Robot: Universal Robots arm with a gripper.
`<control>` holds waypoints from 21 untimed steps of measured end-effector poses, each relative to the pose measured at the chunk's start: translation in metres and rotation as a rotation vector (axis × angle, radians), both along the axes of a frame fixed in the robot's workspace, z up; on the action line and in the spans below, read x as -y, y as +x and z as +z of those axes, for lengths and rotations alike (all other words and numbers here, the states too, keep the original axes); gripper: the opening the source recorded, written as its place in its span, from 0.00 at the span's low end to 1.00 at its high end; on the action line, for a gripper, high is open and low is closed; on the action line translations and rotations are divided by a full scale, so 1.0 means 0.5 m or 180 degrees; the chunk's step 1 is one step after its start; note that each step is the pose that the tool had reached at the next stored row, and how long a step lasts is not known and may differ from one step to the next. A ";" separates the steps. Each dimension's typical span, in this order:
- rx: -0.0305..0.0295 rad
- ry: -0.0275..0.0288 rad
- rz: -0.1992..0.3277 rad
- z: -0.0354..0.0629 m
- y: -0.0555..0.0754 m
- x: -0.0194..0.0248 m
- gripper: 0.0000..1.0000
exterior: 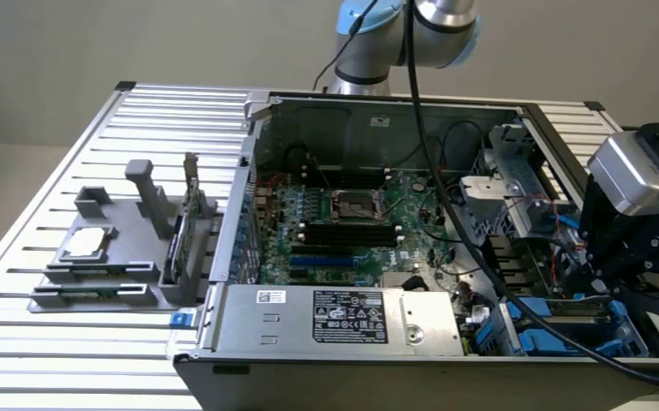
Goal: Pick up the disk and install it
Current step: 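Insert the first disk wire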
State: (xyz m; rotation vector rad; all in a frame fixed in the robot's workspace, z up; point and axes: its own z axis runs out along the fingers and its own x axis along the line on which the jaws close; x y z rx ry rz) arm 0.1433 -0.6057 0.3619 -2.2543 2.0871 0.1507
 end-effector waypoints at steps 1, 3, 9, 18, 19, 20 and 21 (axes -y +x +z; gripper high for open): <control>0.0000 0.0000 0.0000 0.000 0.000 0.0000 0.11; 0.0000 0.0000 0.0000 0.000 0.000 0.0000 0.11; 0.0000 0.0000 -0.0125 0.000 0.000 0.0000 0.11; 0.0000 0.0000 -0.0444 0.009 0.000 0.0000 0.11; 0.0000 0.0000 -0.0476 0.010 0.000 0.0000 0.11; 0.0000 0.0000 -0.0509 0.012 0.000 0.0000 0.11; 0.0000 0.0000 -0.0541 0.014 0.000 0.0000 0.11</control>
